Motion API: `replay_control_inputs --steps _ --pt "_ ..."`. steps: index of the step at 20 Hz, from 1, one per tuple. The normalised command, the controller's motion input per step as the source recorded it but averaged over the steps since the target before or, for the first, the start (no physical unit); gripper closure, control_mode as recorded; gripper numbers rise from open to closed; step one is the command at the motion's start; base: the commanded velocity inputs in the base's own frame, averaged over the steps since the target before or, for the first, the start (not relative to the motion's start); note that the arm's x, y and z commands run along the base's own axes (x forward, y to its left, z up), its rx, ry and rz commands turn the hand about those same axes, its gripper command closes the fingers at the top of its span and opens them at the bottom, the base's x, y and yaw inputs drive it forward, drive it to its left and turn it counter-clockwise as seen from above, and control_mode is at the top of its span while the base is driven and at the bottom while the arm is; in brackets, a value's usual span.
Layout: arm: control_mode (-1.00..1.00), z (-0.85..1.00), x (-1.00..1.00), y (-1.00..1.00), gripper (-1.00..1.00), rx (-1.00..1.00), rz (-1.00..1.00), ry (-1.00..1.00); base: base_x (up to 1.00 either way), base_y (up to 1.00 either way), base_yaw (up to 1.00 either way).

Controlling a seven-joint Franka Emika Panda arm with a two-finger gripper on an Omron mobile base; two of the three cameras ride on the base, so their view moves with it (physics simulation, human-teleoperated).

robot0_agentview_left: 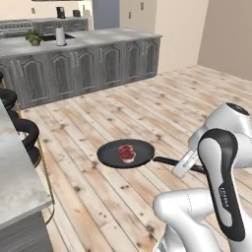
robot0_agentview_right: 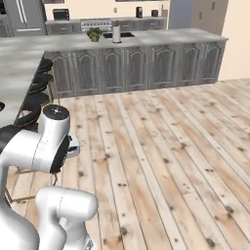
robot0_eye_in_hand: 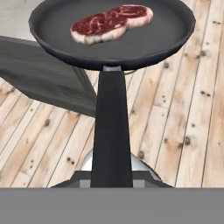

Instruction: Pick up the pan with the steak in it and place it on the dining table. Then place the steak on the plate.

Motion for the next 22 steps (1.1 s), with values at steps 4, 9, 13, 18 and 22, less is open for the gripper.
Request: replay_control_inputs --steps 4,9,13,18,22 --pt "1.0 0.0 0.0 0.0 1.0 0.0 0.0 0.0 -0.04 -0.08 0.21" --pt "1.0 0.0 0.0 0.0 1.0 0.0 0.0 0.0 0.04 -0.26 0.0" --pt "1.0 0.0 0.0 0.0 1.0 0.0 0.0 0.0 0.21 -0.88 0.0" --pt "1.0 0.0 0.0 0.0 1.0 0.0 0.0 0.0 0.33 -0.92 0.0" --pt "1.0 0.0 0.0 0.0 1.0 0.0 0.0 0.0 0.43 -0.85 0.0"
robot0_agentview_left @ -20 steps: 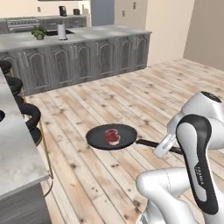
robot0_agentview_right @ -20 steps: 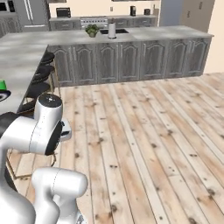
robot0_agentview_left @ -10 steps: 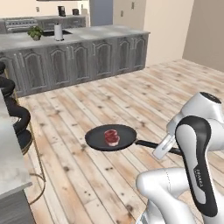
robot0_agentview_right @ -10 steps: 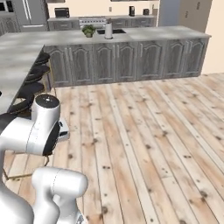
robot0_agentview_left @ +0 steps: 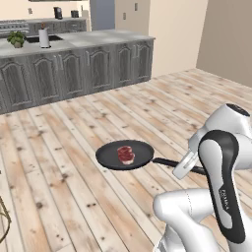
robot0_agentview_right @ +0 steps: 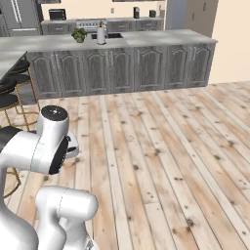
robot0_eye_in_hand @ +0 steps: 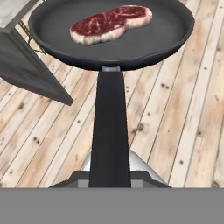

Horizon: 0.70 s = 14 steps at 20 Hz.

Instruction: Pick up the pan with the steak in it and place it on the dining table. Then place the steak on the plate.

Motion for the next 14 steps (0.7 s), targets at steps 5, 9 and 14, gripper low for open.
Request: replay_control_inputs --steps 5,9,14 --pt "1.0 0.0 0.0 0.0 1.0 0.0 0.0 0.0 0.5 -0.58 0.0" --pt "1.0 0.0 0.0 0.0 1.0 0.0 0.0 0.0 0.8 0.01 0.0" --pt "1.0 0.0 0.0 0.0 1.0 0.0 0.0 0.0 1.0 0.15 0.0"
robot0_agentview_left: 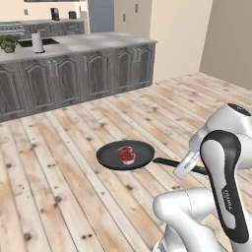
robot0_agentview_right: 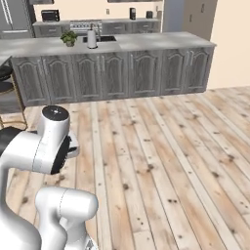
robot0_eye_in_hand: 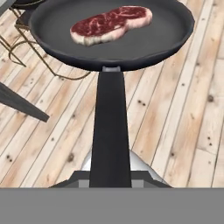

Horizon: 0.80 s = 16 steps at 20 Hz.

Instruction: Pick up the pan with the steak in it and place it on the dining table. Then place the steak on the plate.

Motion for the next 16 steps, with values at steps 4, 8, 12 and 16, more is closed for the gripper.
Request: replay_control_inputs --steps 4,8,12,16 --pt "1.0 0.0 0.0 0.0 1.0 0.0 0.0 0.0 1.0 0.26 0.0" --pt "1.0 0.0 0.0 0.0 1.0 0.0 0.0 0.0 1.0 0.29 0.0" --pt "1.0 0.0 0.0 0.0 1.0 0.0 0.0 0.0 1.0 0.26 0.0" --pt "1.0 0.0 0.0 0.0 1.0 0.0 0.0 0.0 0.57 0.03 0.04"
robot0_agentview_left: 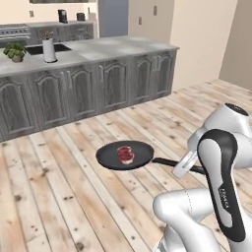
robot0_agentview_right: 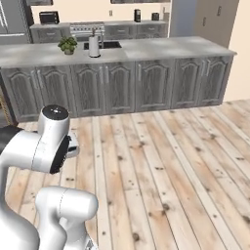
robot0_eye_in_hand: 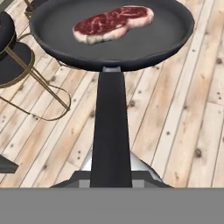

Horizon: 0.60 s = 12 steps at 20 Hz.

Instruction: Pick up the pan with the steak in it and place it on the dining table. Then place the steak on the plate.

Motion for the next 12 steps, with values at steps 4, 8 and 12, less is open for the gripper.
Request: replay_control_inputs --steps 4,8,12 --pt "1.0 0.0 0.0 0.0 1.0 0.0 0.0 0.0 -0.09 -0.11 0.33" --pt "1.0 0.0 0.0 0.0 1.0 0.0 0.0 0.0 -0.16 0.0 0.43" --pt "1.0 0.0 0.0 0.0 1.0 0.0 0.0 0.0 -0.15 0.0 0.45"
